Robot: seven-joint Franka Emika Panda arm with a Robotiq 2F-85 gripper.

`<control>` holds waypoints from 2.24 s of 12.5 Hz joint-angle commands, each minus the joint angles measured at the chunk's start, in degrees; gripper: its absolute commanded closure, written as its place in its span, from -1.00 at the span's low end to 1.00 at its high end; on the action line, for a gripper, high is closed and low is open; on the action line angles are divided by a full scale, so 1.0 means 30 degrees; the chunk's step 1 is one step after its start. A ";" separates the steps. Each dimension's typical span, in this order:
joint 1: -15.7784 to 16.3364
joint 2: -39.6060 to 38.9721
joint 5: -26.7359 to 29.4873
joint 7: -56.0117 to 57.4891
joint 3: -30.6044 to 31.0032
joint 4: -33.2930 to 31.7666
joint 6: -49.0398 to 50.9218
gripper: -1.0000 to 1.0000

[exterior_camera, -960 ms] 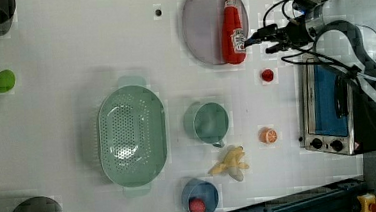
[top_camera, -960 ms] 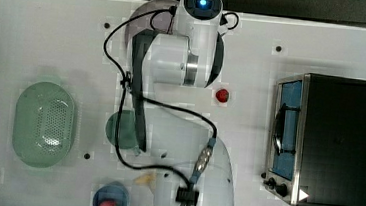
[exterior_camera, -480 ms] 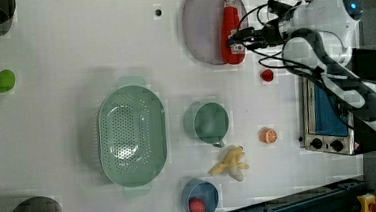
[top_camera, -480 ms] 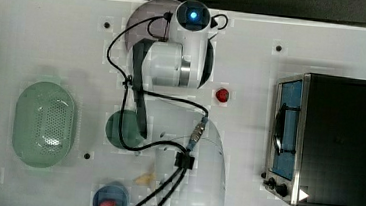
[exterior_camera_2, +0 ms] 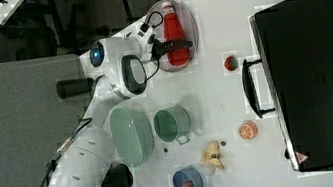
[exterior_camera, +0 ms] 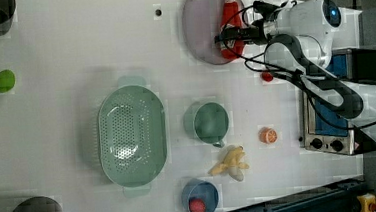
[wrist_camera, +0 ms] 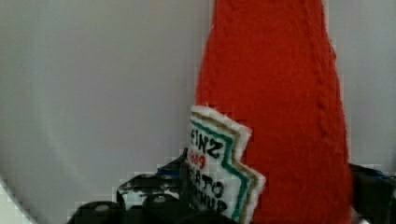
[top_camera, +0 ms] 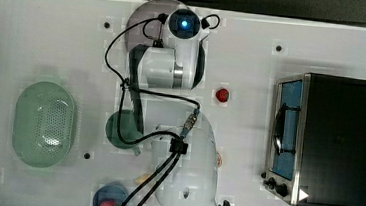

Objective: Pick ketchup from plate and place it on table.

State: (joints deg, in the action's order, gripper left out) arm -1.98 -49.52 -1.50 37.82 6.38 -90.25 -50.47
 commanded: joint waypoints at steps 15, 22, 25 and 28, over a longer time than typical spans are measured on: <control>-0.1309 0.9382 0.1007 -0.0236 -0.0455 -0.0618 0.8995 -0.17; -0.1390 1.4464 0.1007 -0.2656 -0.1460 -0.7916 0.8809 -0.17; -0.1388 1.5070 0.1009 -0.2702 -0.1530 -1.1853 0.4603 -0.17; -0.1352 1.4511 0.1009 -0.2723 -0.1485 -1.4381 0.0818 -0.17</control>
State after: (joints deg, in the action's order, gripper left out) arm -5.82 -6.49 1.32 33.04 2.27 -133.28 -45.32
